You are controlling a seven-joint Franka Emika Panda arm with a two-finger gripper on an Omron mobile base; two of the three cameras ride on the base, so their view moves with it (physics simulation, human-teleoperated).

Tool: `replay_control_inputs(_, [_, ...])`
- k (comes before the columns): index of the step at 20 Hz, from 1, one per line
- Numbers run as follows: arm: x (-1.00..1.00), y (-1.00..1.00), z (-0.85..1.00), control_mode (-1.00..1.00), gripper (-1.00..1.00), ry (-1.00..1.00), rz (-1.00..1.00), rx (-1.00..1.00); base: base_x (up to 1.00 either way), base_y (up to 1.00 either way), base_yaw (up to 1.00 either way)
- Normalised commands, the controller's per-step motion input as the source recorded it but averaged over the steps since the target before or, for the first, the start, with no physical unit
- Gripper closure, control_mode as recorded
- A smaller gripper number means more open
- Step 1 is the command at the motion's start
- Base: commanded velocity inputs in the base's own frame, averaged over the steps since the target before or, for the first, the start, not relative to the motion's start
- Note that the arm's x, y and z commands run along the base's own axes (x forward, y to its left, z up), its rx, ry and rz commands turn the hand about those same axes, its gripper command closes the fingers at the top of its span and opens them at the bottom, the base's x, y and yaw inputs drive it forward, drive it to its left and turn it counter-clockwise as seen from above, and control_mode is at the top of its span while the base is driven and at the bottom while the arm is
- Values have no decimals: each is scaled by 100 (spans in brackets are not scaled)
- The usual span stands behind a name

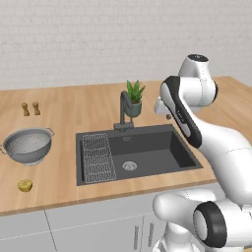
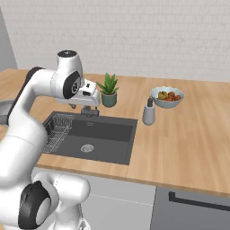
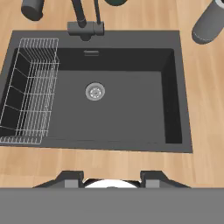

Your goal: Put the colander in the sink, put the kiwi in the colander, and turn on the sink faucet and pour water over the colander.

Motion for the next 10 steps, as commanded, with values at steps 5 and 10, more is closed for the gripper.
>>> replay_control_inputs(5, [-37,4,-7,-100,-100,0,0,5,0,0,0])
replay_control_inputs(10, [-66,50,-14,-100,-100,-14,-4,0,0,0,0])
